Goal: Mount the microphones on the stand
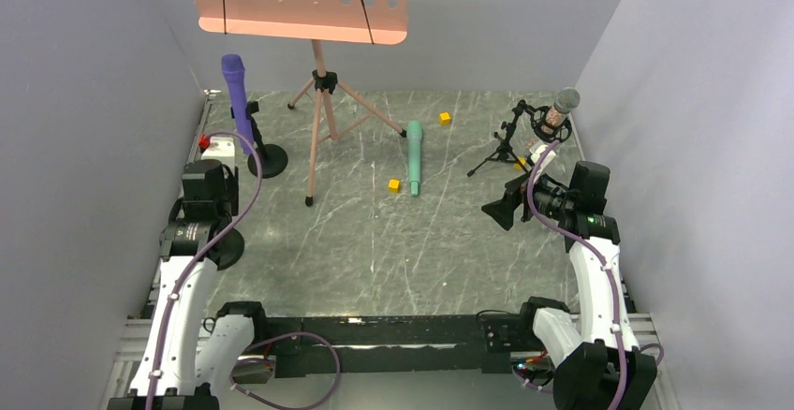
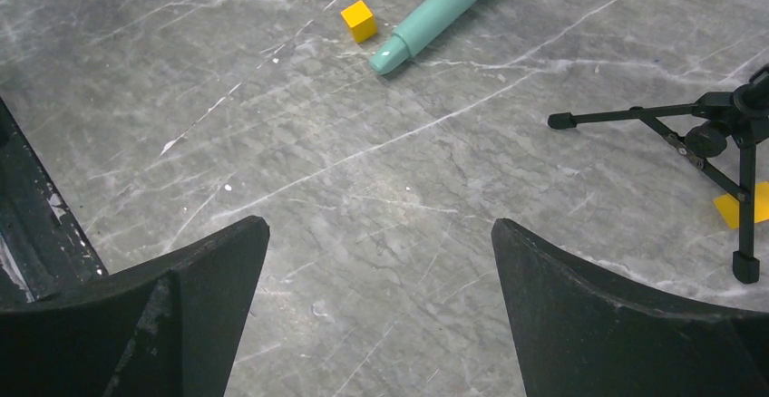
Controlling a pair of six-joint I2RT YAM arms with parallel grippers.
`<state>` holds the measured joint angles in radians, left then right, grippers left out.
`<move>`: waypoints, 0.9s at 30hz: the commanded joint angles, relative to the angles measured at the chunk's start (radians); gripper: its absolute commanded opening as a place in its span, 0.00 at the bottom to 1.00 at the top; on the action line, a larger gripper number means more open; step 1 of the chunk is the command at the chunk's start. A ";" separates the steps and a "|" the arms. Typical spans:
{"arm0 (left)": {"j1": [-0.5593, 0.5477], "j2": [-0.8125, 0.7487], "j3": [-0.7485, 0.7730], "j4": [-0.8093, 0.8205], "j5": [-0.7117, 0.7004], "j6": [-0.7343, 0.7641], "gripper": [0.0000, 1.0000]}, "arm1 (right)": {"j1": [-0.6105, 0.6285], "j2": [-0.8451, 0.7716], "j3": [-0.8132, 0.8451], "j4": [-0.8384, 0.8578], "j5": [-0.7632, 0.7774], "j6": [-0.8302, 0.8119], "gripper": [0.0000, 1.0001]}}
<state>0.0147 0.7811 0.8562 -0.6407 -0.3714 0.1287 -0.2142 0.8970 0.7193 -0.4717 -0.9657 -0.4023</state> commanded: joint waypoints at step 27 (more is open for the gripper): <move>0.042 0.044 0.095 -0.152 0.078 -0.090 0.54 | 0.017 0.022 0.051 -0.011 0.001 -0.035 1.00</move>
<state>0.0521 0.8223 0.9222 -0.7761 -0.3157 0.0586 -0.2058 0.9176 0.7292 -0.4801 -0.9653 -0.4129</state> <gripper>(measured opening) 0.550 0.994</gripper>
